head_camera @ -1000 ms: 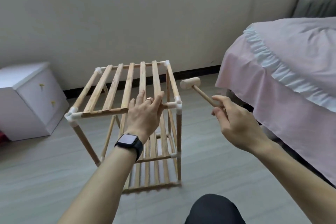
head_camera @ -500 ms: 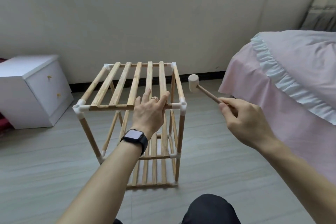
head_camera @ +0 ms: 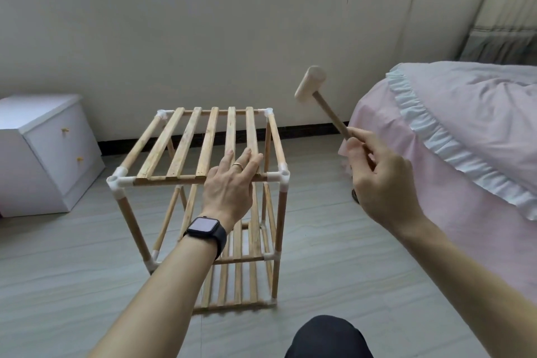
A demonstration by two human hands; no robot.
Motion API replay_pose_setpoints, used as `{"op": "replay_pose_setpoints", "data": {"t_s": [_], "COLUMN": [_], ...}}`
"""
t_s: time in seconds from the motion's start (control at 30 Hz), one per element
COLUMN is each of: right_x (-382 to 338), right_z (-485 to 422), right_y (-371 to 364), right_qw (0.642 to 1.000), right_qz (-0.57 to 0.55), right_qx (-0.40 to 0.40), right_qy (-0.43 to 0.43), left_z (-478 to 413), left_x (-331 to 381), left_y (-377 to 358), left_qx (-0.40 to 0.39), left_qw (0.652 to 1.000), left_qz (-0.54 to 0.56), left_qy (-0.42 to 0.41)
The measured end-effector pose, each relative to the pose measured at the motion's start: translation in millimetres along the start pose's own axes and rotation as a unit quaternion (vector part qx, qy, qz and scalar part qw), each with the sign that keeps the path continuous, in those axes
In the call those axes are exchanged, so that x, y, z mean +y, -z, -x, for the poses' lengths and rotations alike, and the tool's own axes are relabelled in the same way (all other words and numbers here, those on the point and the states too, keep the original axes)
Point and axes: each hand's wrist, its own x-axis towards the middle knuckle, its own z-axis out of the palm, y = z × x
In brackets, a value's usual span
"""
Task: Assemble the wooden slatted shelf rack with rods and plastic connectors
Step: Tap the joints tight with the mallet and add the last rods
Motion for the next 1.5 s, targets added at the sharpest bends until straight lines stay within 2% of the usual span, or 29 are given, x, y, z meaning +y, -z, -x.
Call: {"op": "replay_pose_setpoints", "data": {"t_s": [0.03, 0.07, 0.13, 0.17, 0.3, 0.33, 0.4, 0.43, 0.47, 0.53, 0.57, 0.6, 0.67, 0.7, 0.77, 0.83, 0.9, 0.93, 0.97, 1.0, 1.03, 1.1, 1.13, 1.17, 1.3, 1.43, 1.5], "right_x": [2, 5, 12, 14, 11, 10, 14, 15, 16, 15, 16, 16, 17, 18, 15, 11, 3, -1, -4, -7, -9, -13, -17, -21, -31, -26, -23], "right_z": [6, 12, 24, 23, 15, 16, 22, 24, 24, 26, 29, 31, 35, 34, 24, 15, 3, -4, -12, -21, -29, -47, -55, -63, -91, -105, -100], "right_y": [-3, -6, -11, -10, -6, -7, -14, -14, -14, -11, -11, -13, -18, -17, -15, -16, -20, -21, -23, -26, -31, -44, -52, -60, -91, -121, -131], "right_qw": [1.0, 0.998, 0.967, 0.959, 0.997, 0.996, 0.973, 0.962, 0.967, 0.992, 0.996, 0.993, 0.97, 0.962, 0.97, 0.97, 0.923, 0.893, 0.88, 0.887, 0.913, 0.967, 0.978, 0.981, 0.955, 0.928, 0.924], "right_qz": [0.014, 0.048, 0.131, 0.141, 0.06, 0.066, 0.134, 0.149, 0.14, 0.07, 0.055, 0.067, 0.117, 0.123, 0.094, -0.037, -0.232, -0.311, -0.355, -0.364, -0.33, -0.208, -0.172, -0.164, -0.264, -0.287, -0.288], "right_qx": [0.006, -0.033, -0.215, -0.239, -0.051, -0.052, -0.184, -0.221, -0.205, -0.096, -0.07, -0.089, -0.202, -0.227, -0.207, -0.197, -0.214, -0.215, -0.201, -0.172, -0.129, -0.035, -0.003, 0.014, 0.019, 0.072, 0.076], "right_qy": [0.005, -0.005, -0.049, -0.057, -0.007, -0.005, -0.034, -0.054, -0.063, -0.043, -0.032, -0.034, -0.068, -0.082, -0.088, -0.138, -0.221, -0.244, -0.244, -0.228, -0.201, -0.14, -0.119, -0.106, -0.133, -0.226, -0.239], "left_z": [0, 0, 0, 0, 1, 1, 2, 2, 2, 1, 1, 1, 1, 2, 2, 2, 0, -2, -5, -10, -15, -25, -29, -32, -36, -33, -33], "left_x": [0, 0, 0, -1, -1, -1, -1, -1, -2, -2, -2, -2, -1, -1, -1, 0, -1, -1, -2, -3, -3, -1, 1, 1, -2, -2, -1], "left_y": [0, 0, -1, -1, -2, -2, -2, -1, -1, -1, 0, -1, -1, 0, 2, 6, 12, 16, 20, 24, 26, 27, 25, 21, 8, 3, 3], "left_qx": [0.001, 0.003, 0.005, 0.005, 0.0, -0.002, -0.005, -0.007, -0.011, -0.011, -0.014, -0.017, -0.023, -0.028, -0.045, -0.074, -0.092, -0.094, -0.093, -0.087, -0.079, -0.072, -0.075, -0.082, -0.121, -0.118, -0.115], "left_qw": [1.0, 1.0, 1.0, 1.0, 1.0, 1.0, 1.0, 1.0, 1.0, 1.0, 1.0, 1.0, 1.0, 1.0, 0.999, 0.997, 0.996, 0.995, 0.995, 0.996, 0.997, 0.997, 0.997, 0.996, 0.991, 0.991, 0.992], "left_qz": [0.0, 0.0, -0.005, -0.008, 0.005, 0.005, 0.0, -0.001, 0.0, -0.003, -0.006, -0.008, -0.007, -0.004, -0.004, 0.004, 0.002, 0.0, 0.0, 0.006, 0.017, 0.029, 0.024, 0.019, 0.05, 0.055, 0.056], "left_qy": [-0.001, -0.002, -0.004, -0.006, -0.004, -0.004, -0.007, -0.007, -0.009, -0.01, -0.009, -0.008, -0.004, -0.005, -0.006, -0.007, -0.011, -0.016, -0.02, -0.021, -0.017, -0.003, -0.001, -0.002, 0.022, 0.01, 0.011]}}
